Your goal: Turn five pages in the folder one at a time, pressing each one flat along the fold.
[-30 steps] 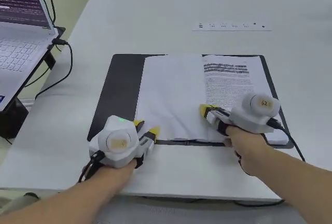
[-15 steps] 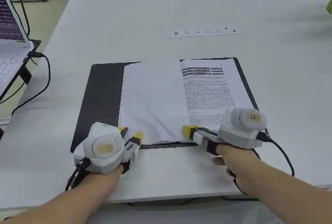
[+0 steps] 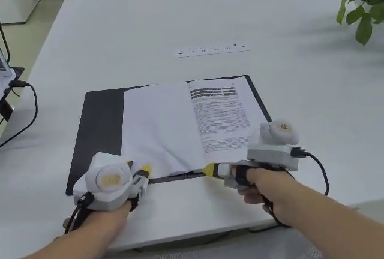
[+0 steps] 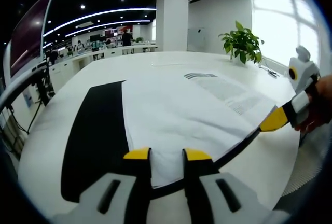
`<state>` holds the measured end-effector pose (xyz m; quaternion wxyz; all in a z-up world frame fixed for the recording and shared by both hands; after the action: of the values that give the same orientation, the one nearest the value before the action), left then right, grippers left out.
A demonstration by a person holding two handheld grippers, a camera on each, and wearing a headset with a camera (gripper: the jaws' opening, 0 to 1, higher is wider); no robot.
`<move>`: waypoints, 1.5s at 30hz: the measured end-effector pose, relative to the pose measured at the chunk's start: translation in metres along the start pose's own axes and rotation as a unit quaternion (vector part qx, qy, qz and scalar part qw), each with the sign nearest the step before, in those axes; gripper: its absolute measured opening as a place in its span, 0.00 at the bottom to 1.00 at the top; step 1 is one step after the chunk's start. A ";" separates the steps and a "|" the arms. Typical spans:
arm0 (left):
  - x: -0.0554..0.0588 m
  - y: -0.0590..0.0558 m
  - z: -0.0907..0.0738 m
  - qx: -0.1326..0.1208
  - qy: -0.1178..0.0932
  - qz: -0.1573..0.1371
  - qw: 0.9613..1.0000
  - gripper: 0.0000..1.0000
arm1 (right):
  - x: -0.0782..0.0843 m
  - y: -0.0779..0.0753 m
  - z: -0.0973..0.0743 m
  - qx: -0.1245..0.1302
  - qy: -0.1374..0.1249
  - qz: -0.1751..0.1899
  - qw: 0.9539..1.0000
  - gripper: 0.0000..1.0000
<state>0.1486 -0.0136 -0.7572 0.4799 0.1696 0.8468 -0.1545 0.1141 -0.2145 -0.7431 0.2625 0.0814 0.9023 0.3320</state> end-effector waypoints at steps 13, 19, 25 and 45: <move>-0.008 0.003 0.002 0.008 0.039 -0.020 0.999 0.22 | -0.029 0.027 -0.067 -0.014 -0.076 0.015 0.997 0.00; -0.017 -0.001 -0.013 0.014 0.119 -0.040 0.992 0.12 | -0.039 0.039 -0.100 -0.014 -0.107 -0.011 0.994 0.00; -0.043 -0.025 -0.038 0.048 0.081 -0.102 0.990 0.21 | -0.044 0.042 -0.128 0.004 -0.137 -0.017 0.990 0.00; -0.091 -0.049 -0.131 0.026 0.030 -0.090 0.995 0.67 | -0.038 0.018 -0.162 0.113 -0.132 -0.183 0.968 0.56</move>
<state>0.0712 -0.0145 -0.6094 0.4334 0.1096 0.8685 -0.2143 0.0598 -0.3029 -0.6114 0.4250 -0.0126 0.8908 0.1602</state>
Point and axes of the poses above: the centre of the closed fingertips' face, and the gripper's own axes: z roughly forward along the fingers, y roughly to its left, x roughly out of its underside, the point moved 6 cm from there along -z, roughly backward along the fingers, and after that the axes turned 5 degrees about x, right-handed, at the moved point
